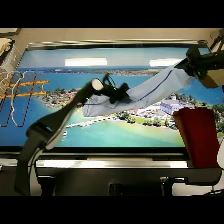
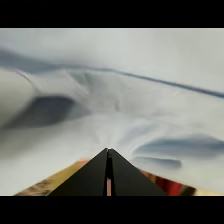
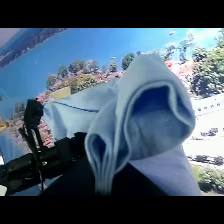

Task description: Fold the clothes and pants, and hang the long-sleeved shirts on hangers.

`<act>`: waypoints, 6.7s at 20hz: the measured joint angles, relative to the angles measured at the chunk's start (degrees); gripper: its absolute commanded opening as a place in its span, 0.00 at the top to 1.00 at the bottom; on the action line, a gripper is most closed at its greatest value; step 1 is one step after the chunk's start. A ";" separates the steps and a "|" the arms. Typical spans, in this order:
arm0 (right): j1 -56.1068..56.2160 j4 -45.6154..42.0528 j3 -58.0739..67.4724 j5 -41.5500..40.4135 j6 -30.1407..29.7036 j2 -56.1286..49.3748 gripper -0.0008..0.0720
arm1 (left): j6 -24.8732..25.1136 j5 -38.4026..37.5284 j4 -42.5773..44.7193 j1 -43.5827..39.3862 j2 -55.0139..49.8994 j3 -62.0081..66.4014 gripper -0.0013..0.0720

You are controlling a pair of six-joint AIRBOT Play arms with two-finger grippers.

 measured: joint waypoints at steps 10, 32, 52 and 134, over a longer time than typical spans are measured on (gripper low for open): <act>23.06 2.45 0.00 16.11 3.78 -7.69 0.94 | 9.73 -21.49 14.71 28.59 27.74 0.35 0.96; 40.83 3.48 0.00 30.71 8.87 -21.11 0.70 | 14.10 -27.85 20.09 40.65 37.07 -2.78 0.96; 18.51 0.68 -1.22 15.61 -0.15 -12.46 0.16 | 14.47 -28.02 20.06 40.65 37.07 -2.82 0.96; -16.20 -59.65 -31.52 -17.14 32.15 6.25 0.94 | 14.29 -36.96 20.00 40.00 36.76 -4.74 0.96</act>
